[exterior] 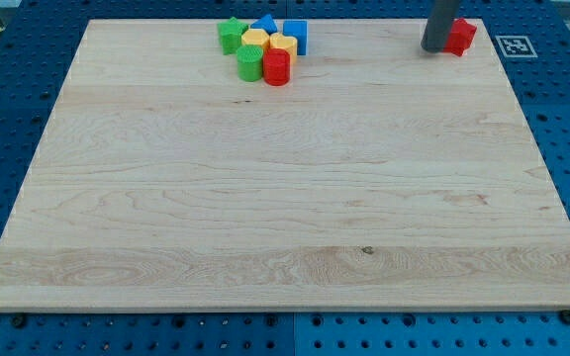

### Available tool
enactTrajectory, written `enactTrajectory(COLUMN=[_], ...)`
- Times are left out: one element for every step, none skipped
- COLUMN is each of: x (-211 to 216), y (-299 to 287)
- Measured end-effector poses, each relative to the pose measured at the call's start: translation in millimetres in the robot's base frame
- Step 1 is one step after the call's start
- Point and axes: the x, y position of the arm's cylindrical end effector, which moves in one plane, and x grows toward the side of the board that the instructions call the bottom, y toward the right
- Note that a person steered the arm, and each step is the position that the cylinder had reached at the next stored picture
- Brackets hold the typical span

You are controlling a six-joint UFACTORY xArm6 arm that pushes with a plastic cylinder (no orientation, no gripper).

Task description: Separate the yellow hexagon from the group of blocks

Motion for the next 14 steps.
enactTrajectory(x=[0.0, -13.4, -34.6, -55.8, -64.2, -63.0, -62.8, -64.1, -63.6, -62.1, -62.2, -26.6, -16.1, -16.1], y=[-0.7, -17.4, -32.9, -56.7, -108.1, -138.9, -203.1, -247.0, -275.0, -296.0, -297.5, -297.4, -297.4, -297.4])
